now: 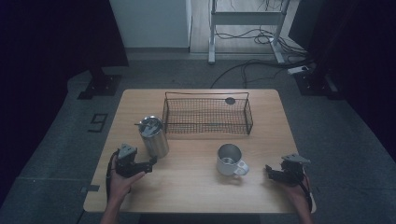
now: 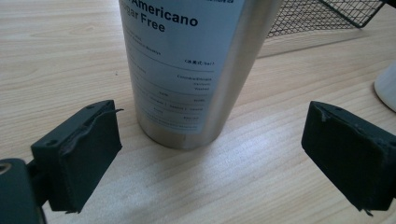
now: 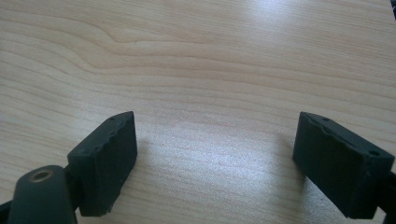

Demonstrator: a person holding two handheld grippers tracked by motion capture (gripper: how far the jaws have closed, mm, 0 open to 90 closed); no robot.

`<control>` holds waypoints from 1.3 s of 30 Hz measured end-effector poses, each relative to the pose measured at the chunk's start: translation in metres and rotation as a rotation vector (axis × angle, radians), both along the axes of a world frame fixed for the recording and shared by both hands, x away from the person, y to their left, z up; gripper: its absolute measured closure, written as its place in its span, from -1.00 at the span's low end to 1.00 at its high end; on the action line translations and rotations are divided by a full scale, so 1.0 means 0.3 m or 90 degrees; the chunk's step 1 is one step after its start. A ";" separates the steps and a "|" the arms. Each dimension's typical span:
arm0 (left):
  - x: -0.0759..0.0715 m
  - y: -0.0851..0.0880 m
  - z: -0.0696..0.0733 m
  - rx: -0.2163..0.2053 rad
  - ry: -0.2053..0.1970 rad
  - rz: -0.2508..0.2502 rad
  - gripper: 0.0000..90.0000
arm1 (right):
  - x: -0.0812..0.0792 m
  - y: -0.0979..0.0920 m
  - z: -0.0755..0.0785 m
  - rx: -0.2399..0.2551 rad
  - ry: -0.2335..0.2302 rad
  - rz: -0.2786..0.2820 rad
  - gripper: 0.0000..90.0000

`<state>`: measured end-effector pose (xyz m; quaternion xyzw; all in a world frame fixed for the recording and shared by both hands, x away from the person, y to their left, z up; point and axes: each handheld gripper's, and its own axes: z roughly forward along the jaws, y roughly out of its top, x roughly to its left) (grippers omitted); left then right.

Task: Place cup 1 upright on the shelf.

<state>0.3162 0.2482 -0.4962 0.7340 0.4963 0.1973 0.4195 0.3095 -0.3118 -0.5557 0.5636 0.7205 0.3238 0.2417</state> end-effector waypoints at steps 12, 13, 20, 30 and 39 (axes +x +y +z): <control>0.053 -0.006 0.012 -0.012 -0.001 0.018 -0.86 | 0.000 0.000 0.000 0.000 0.000 -0.001 -0.70; 0.057 -0.007 0.013 -0.015 -0.002 0.020 -0.85 | 0.000 -0.001 0.000 0.000 0.000 -0.001 -0.70; 0.078 -0.012 0.019 -0.014 -0.013 0.021 -0.85 | 0.000 -0.001 0.000 0.000 0.000 -0.004 -0.70; 0.110 -0.038 0.035 0.004 -0.020 0.016 -0.87 | 0.000 -0.002 0.000 -0.001 -0.001 -0.007 -0.69; 0.137 -0.068 0.039 0.019 -0.035 0.023 -0.88 | 0.000 -0.002 0.000 0.000 -0.001 -0.007 -0.69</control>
